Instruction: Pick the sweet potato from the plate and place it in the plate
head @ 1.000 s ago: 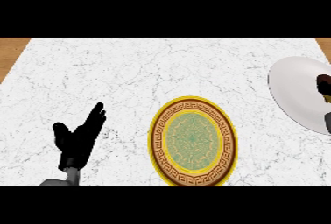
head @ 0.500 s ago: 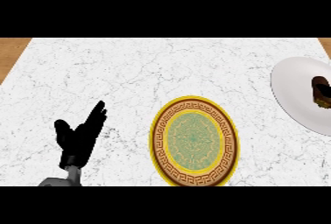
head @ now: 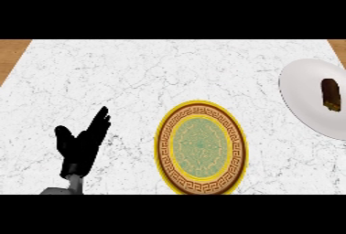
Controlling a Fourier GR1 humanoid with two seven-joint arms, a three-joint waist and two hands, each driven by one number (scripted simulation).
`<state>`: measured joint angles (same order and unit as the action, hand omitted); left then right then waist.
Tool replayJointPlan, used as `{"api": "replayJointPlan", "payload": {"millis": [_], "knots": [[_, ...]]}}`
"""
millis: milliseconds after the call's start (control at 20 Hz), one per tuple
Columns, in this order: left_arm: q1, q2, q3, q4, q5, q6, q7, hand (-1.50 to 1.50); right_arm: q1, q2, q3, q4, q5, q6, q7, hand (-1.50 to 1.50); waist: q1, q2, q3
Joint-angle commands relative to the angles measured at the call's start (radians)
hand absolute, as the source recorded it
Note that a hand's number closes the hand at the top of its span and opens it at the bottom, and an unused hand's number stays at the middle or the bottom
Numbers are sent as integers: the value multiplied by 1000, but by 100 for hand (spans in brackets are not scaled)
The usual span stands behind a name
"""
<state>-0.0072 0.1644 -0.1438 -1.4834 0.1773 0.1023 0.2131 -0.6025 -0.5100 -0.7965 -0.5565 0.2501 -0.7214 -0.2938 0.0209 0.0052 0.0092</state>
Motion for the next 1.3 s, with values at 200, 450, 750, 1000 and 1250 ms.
{"api": "replayJointPlan", "payload": {"millis": [200, 450, 750, 1000, 1250], "knots": [[15, 9, 23, 14, -8, 1, 40, 0, 157, 61, -5, -167, -162, 270, -48, -150, -34, -11, -10], [-6, -2, 47, 67, 2, -12, 16, 0, 329, 156, 32, -302, -209, 389, -87, -150, -38, -9, -10], [103, -8, 27, 21, -15, -23, -39, 0, 562, 278, 157, -697, -140, 371, 102, -150, -43, -13, -12], [-5, -11, 60, 71, -11, -29, 10, 0, 696, 368, 223, -887, -89, 322, 191, -150, -33, -7, -11], [-5, -50, 30, 82, -65, 6, 0, 0, 827, 439, 258, -1052, -72, 328, 211, -150, -32, -6, -10]]}}
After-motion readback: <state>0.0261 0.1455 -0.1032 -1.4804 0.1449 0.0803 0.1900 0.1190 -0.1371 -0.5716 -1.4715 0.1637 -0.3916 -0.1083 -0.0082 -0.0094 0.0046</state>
